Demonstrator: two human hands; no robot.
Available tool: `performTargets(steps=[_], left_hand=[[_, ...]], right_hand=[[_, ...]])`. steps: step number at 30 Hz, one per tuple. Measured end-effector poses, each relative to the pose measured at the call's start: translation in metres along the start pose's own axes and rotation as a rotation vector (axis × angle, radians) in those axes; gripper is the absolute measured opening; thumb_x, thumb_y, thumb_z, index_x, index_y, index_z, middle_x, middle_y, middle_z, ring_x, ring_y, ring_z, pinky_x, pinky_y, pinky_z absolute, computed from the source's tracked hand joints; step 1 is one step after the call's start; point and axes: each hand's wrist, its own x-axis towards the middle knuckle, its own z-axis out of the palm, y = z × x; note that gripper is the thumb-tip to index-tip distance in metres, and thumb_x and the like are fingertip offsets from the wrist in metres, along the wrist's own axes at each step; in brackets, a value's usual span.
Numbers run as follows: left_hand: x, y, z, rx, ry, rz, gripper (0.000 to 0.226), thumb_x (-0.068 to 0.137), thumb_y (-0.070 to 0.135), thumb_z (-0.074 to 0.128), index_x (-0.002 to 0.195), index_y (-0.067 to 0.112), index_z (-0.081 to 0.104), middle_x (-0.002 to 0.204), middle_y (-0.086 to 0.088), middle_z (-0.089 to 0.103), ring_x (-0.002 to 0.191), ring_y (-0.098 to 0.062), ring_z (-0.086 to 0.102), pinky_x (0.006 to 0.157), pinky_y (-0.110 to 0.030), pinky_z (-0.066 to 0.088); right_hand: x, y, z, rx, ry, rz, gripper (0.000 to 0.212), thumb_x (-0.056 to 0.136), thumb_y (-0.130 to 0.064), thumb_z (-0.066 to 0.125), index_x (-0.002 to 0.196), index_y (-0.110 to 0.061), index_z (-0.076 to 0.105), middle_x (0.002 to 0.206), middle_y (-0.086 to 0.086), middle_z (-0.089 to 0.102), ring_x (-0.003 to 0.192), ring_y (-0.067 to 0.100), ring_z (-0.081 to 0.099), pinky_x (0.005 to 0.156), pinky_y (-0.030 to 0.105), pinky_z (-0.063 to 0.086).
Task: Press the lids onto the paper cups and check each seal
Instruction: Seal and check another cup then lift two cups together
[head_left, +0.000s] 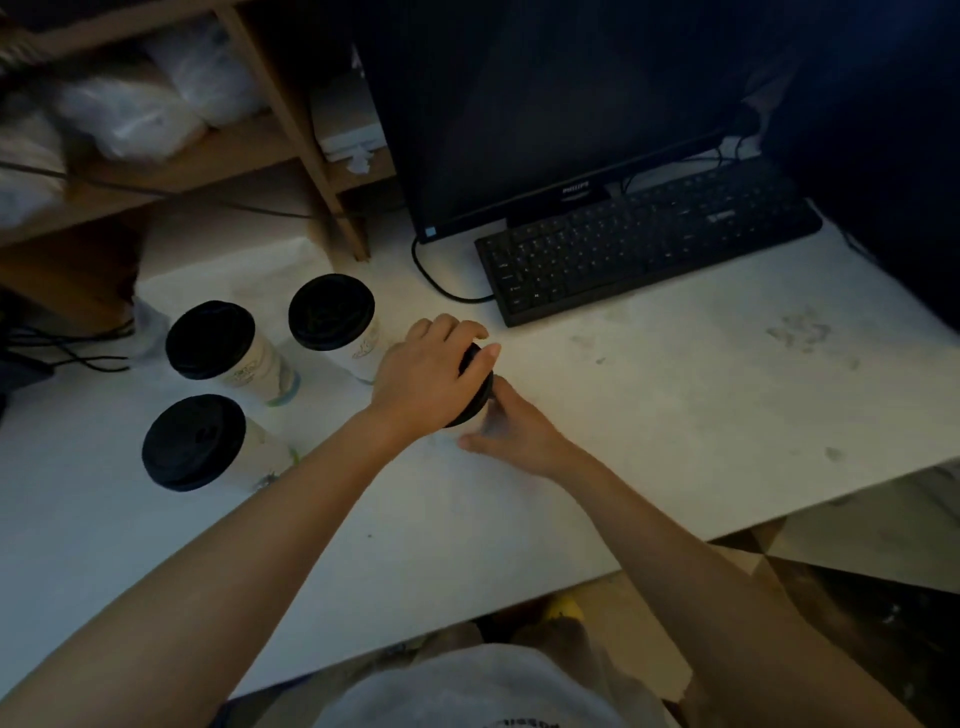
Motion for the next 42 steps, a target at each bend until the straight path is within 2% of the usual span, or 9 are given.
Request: performTargets(steps=[3,8,10,19,23,31,37,40,42], left_hand=[[0.006,-0.004,-0.006,0.017,-0.1,0.099,0.044,0.095,0.049,0.031,0.128,0.026,0.049,0.128,-0.001,0.053,0.117,-0.022,0.045,0.089,-0.039,0.043],[0.015,0.0,-0.002,-0.008,-0.05,-0.089,0.057,0.093,0.056,0.028,0.141,0.026,0.03,0.138,-0.008,0.047,0.127,-0.027,0.039,0.097,-0.047,0.038],[0.015,0.002,0.004,0.085,-0.032,-0.105,0.058,0.093,0.052,0.028,0.143,0.024,0.026,0.137,-0.01,0.048,0.126,-0.028,0.039,0.095,-0.046,0.039],[0.018,-0.003,0.011,0.104,-0.014,-0.062,0.05,0.093,0.04,0.031,0.139,0.022,0.032,0.131,-0.009,0.048,0.116,-0.027,0.043,0.081,-0.038,0.04],[0.019,-0.003,0.01,0.113,-0.023,-0.063,0.049,0.093,0.04,0.031,0.138,0.021,0.035,0.13,-0.009,0.049,0.115,-0.027,0.044,0.081,-0.038,0.04],[0.018,-0.002,-0.01,0.193,-0.108,0.014,0.056,0.092,0.056,0.026,0.138,0.025,0.035,0.137,-0.009,0.044,0.127,-0.027,0.036,0.095,-0.047,0.036],[0.023,-0.005,-0.081,-0.31,-0.229,-0.369,0.088,0.066,0.086,0.036,0.138,0.035,0.029,0.13,-0.008,0.047,0.106,-0.028,0.053,0.068,-0.03,0.045],[0.008,-0.009,-0.124,-0.674,-0.262,-0.389,0.084,0.066,0.07,0.061,0.137,0.046,0.022,0.113,0.002,0.042,0.09,-0.019,0.054,0.049,-0.03,0.055],[-0.002,-0.01,-0.14,-0.827,-0.208,-0.338,0.073,0.072,0.051,0.07,0.132,0.046,0.028,0.112,0.003,0.044,0.094,-0.023,0.057,0.055,-0.037,0.059]], right_hand=[[0.011,-0.004,-0.003,0.009,-0.006,0.02,0.081,0.074,-0.017,0.079,0.136,-0.028,0.029,0.125,-0.016,0.044,0.11,-0.008,0.045,0.083,-0.002,0.037],[0.005,0.01,0.051,0.099,0.412,0.021,0.072,0.066,-0.02,0.084,0.125,-0.01,0.043,0.123,0.007,0.052,0.114,0.02,0.052,0.095,0.042,0.049],[0.002,0.011,0.065,0.107,0.46,0.018,0.075,0.069,-0.022,0.082,0.129,-0.007,0.041,0.125,0.011,0.05,0.116,0.023,0.051,0.097,0.045,0.047],[0.022,0.004,0.007,-0.022,-0.077,0.007,0.092,0.07,-0.026,0.082,0.133,-0.04,0.016,0.129,-0.025,0.035,0.11,-0.033,0.03,0.087,-0.007,0.027],[0.022,0.012,0.014,0.023,-0.032,0.006,0.084,0.073,-0.021,0.08,0.122,-0.054,0.02,0.122,-0.038,0.035,0.111,-0.028,0.037,0.086,-0.005,0.031],[0.016,0.0,0.035,0.08,0.257,-0.112,0.076,0.07,-0.01,0.081,0.117,-0.048,0.033,0.117,-0.026,0.048,0.103,-0.023,0.047,0.081,-0.002,0.037],[0.012,-0.071,0.002,-0.255,0.44,-0.234,0.074,0.061,-0.023,0.085,0.125,-0.022,0.047,0.113,0.0,0.055,0.105,0.013,0.049,0.082,0.029,0.047],[0.008,-0.112,-0.014,-0.604,0.515,-0.331,0.082,0.059,-0.036,0.084,0.129,-0.023,0.044,0.109,-0.005,0.049,0.1,0.009,0.034,0.078,0.024,0.037],[0.006,-0.138,-0.015,-0.743,0.555,-0.405,0.08,0.059,-0.038,0.082,0.128,-0.02,0.047,0.109,0.001,0.053,0.1,0.015,0.039,0.08,0.029,0.042]])
